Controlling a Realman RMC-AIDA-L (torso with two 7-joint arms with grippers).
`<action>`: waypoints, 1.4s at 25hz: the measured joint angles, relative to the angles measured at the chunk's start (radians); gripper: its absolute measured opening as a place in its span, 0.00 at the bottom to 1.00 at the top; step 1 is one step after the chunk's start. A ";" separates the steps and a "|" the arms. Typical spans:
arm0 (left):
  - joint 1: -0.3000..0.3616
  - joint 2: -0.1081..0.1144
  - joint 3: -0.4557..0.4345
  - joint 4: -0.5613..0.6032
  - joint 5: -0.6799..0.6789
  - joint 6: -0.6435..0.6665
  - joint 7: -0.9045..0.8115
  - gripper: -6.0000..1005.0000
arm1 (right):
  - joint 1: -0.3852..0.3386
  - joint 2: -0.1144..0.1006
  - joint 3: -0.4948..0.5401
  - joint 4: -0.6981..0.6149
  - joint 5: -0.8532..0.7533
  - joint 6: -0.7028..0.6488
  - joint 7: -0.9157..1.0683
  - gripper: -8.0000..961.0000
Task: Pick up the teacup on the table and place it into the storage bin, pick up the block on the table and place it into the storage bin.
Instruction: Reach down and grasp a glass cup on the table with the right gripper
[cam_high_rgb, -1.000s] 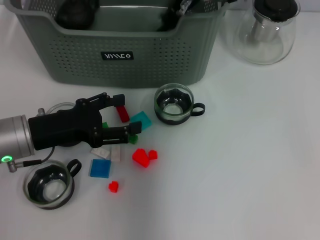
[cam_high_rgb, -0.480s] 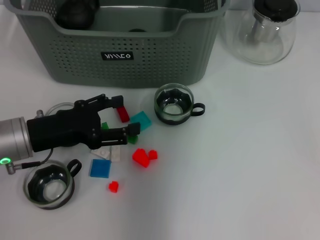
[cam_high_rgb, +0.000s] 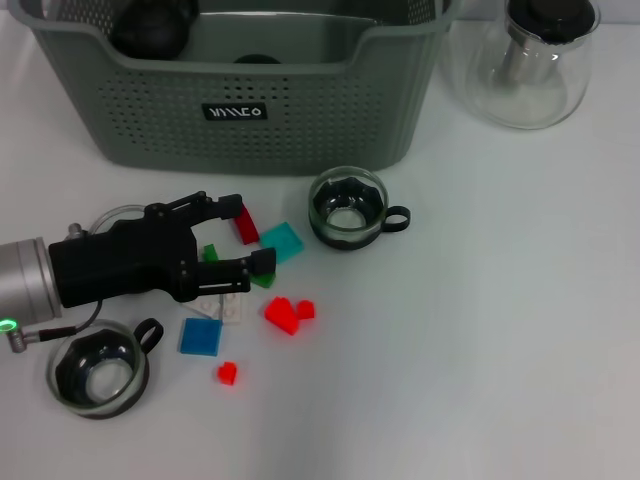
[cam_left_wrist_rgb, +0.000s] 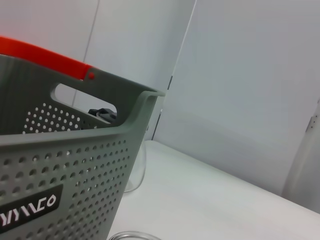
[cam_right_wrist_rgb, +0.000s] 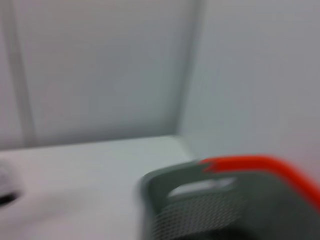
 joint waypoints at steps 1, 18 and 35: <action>0.000 0.000 0.001 0.000 0.001 0.000 0.000 0.88 | -0.014 0.000 0.002 -0.016 0.023 -0.046 -0.010 0.88; 0.002 0.004 0.001 0.004 0.007 -0.002 0.003 0.87 | -0.105 0.011 -0.123 0.031 -0.100 -0.426 -0.137 0.94; 0.004 0.003 -0.004 0.000 0.007 -0.012 0.003 0.87 | 0.024 0.023 -0.466 0.481 -0.139 0.063 -0.136 0.94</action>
